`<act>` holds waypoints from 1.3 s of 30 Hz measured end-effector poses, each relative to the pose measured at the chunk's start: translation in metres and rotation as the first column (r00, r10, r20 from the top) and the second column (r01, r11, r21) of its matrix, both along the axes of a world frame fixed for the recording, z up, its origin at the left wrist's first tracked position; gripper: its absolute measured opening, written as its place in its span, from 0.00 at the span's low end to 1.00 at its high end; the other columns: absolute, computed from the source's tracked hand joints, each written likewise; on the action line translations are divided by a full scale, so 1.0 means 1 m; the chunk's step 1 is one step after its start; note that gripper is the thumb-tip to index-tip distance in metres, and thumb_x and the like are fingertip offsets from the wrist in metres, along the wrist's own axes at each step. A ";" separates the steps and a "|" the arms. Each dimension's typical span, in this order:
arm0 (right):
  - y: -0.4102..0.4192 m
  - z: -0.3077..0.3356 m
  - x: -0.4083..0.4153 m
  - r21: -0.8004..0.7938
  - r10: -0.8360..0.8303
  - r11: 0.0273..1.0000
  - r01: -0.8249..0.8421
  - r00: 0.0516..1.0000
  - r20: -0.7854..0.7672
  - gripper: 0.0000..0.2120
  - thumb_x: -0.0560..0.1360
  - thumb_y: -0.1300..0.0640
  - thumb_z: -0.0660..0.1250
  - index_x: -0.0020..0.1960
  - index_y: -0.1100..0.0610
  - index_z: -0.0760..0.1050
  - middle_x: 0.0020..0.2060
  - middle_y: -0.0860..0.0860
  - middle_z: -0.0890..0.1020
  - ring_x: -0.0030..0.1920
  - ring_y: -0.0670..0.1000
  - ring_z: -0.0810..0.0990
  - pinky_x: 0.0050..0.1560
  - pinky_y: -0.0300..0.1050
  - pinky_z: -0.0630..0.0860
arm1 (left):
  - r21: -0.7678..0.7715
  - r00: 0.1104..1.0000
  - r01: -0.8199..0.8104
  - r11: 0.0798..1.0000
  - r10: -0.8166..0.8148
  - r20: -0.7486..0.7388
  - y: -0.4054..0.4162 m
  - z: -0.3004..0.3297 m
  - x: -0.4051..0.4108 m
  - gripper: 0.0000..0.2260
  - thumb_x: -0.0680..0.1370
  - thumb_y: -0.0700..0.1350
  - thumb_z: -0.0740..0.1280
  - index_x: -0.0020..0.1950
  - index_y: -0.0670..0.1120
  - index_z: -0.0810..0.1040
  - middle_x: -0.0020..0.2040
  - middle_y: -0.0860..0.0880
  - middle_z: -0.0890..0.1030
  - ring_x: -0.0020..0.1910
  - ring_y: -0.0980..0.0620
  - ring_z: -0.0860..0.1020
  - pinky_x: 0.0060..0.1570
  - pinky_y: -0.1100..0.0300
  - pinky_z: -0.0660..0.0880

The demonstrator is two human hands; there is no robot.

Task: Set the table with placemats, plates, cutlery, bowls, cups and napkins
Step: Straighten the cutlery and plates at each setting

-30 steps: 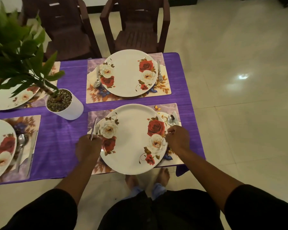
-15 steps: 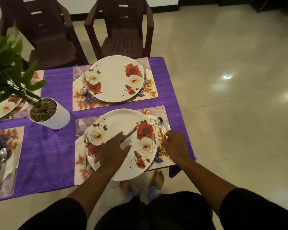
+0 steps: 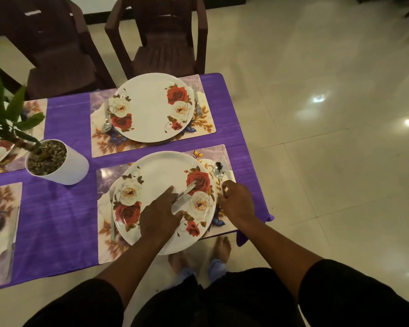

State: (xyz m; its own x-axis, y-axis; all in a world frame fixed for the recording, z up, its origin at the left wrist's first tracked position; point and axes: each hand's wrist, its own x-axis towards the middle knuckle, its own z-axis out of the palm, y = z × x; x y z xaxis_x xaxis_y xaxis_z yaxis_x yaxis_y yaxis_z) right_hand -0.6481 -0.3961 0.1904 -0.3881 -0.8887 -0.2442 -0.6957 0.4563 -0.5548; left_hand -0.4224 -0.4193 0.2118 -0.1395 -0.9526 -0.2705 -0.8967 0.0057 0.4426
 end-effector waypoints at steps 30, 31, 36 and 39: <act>-0.003 -0.001 -0.024 -0.016 0.017 1.000 -0.020 0.987 -0.161 0.11 0.82 0.52 0.67 0.61 0.55 0.78 0.53 0.51 0.84 0.52 0.51 0.83 0.56 0.44 0.80 | 0.023 0.999 0.029 0.999 -0.030 0.029 -0.003 -0.002 0.003 0.35 0.75 0.61 0.74 0.80 0.53 0.68 0.69 0.55 0.80 0.66 0.50 0.80 0.63 0.46 0.77; -0.002 -0.001 -0.023 -0.014 0.021 1.000 -0.024 0.985 -0.169 0.11 0.82 0.51 0.67 0.61 0.55 0.78 0.53 0.51 0.84 0.52 0.51 0.83 0.55 0.44 0.80 | 0.023 0.999 0.028 0.999 -0.029 0.028 -0.003 -0.002 0.003 0.35 0.75 0.61 0.74 0.80 0.53 0.68 0.69 0.55 0.80 0.66 0.50 0.80 0.64 0.45 0.76; 0.003 0.001 -0.023 -0.019 0.016 1.000 -0.019 0.990 -0.144 0.13 0.81 0.51 0.68 0.62 0.55 0.78 0.54 0.52 0.84 0.52 0.52 0.84 0.57 0.46 0.80 | 0.029 0.999 0.030 0.999 -0.031 0.034 -0.004 -0.003 0.002 0.35 0.75 0.62 0.73 0.80 0.54 0.67 0.69 0.55 0.80 0.67 0.49 0.79 0.64 0.44 0.76; 0.004 0.003 -0.024 0.001 0.034 0.999 -0.034 0.985 -0.169 0.13 0.81 0.51 0.68 0.63 0.55 0.78 0.54 0.52 0.84 0.52 0.51 0.84 0.56 0.47 0.81 | 0.042 0.999 0.027 0.999 -0.028 0.018 -0.004 -0.003 0.002 0.36 0.76 0.62 0.73 0.80 0.54 0.66 0.70 0.55 0.79 0.67 0.49 0.79 0.64 0.43 0.76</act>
